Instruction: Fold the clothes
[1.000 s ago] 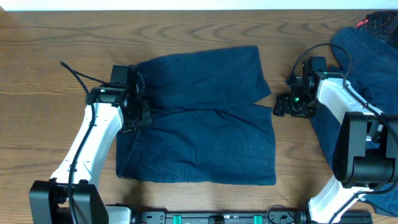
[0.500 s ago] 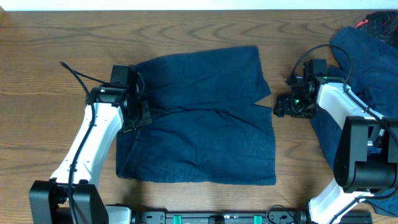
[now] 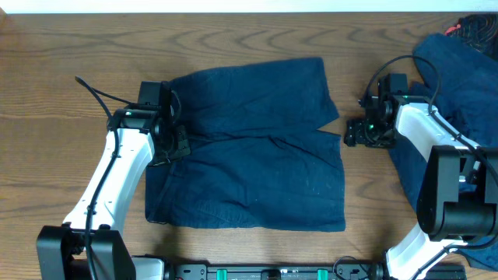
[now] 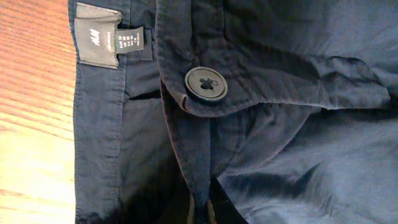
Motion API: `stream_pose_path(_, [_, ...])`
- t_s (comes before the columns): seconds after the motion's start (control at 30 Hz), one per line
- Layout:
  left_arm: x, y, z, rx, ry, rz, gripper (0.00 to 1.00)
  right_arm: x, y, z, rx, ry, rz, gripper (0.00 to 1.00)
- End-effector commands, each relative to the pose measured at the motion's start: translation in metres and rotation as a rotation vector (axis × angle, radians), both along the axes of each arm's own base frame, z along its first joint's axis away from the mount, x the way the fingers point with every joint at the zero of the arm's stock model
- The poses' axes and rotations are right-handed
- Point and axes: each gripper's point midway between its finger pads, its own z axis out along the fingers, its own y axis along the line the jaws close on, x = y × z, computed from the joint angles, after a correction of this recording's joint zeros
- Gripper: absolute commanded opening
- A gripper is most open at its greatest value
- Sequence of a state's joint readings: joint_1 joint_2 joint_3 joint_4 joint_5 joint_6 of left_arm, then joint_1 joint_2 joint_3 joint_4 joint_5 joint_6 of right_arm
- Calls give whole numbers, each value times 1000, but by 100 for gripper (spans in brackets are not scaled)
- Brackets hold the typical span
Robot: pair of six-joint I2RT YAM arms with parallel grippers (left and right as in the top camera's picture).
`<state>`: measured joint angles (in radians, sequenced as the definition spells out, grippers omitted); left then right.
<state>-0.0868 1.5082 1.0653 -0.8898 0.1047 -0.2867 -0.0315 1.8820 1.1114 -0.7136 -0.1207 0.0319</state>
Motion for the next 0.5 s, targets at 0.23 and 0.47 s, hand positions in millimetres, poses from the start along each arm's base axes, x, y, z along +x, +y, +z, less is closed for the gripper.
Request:
stream_pose_path(0.23, [1,3,2,9,-6,-6,6,-57,-7,-47,-82,228,7,70])
stream_pose_path(0.47, [1,3,2,9,-6,-6,6,-54,17,-47,-92,205,93,71])
